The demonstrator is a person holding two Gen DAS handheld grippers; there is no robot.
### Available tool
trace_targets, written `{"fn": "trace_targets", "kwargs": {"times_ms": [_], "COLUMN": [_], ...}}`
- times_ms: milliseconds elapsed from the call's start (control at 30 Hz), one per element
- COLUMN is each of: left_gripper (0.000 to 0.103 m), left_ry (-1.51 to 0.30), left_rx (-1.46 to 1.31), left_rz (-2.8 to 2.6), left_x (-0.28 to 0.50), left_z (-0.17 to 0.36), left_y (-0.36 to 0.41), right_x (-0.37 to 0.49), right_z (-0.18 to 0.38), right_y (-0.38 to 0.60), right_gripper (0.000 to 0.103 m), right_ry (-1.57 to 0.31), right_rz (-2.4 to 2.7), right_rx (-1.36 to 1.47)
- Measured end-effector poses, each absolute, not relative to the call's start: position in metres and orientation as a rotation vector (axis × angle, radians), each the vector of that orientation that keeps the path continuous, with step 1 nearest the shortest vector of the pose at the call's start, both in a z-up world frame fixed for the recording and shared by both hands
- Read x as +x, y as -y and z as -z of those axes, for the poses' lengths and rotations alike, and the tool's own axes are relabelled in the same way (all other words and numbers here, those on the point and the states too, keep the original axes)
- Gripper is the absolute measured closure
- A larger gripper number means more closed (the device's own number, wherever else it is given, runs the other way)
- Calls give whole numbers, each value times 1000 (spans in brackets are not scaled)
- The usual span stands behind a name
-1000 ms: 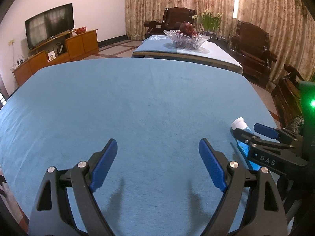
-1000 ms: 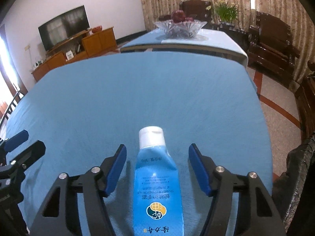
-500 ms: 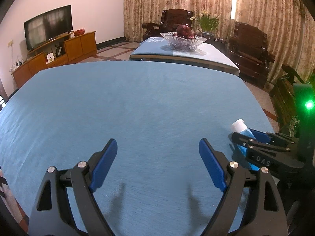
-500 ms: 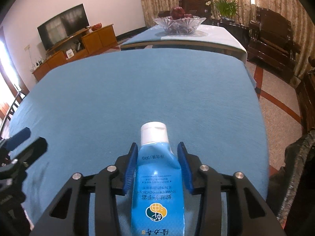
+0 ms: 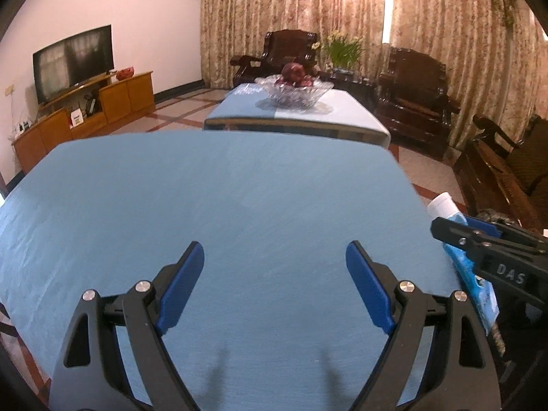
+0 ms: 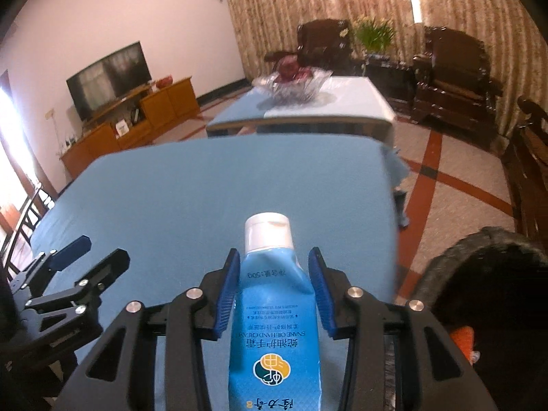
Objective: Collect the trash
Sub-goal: 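Carry the blue tube over the bin with the right tool and release it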
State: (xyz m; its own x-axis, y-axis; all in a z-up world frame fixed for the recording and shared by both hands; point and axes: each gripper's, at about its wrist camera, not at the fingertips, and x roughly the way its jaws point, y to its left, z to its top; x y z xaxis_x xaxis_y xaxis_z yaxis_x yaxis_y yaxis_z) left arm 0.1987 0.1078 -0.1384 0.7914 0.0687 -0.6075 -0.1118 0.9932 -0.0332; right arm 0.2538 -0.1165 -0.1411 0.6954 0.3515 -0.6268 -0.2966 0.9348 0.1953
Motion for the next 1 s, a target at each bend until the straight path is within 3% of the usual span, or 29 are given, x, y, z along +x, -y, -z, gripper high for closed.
{"fn": "trace_targets", "kwargs": {"times_ms": [533,1000], "left_gripper": [21,21], "left_ry": [-580,-577], "left_rx": [-31,29], "left_rz": [87,239], "left_x": [188,188], "left_z": [94,94], "left_y": [2,95], "right_x": [206,198], "right_z": [95,117], "right_y": [228,311], "right_gripper": [62,63], "right_ry": [-634,-634], "right_rz": [-170,-24], "right_rx": [99,145]}}
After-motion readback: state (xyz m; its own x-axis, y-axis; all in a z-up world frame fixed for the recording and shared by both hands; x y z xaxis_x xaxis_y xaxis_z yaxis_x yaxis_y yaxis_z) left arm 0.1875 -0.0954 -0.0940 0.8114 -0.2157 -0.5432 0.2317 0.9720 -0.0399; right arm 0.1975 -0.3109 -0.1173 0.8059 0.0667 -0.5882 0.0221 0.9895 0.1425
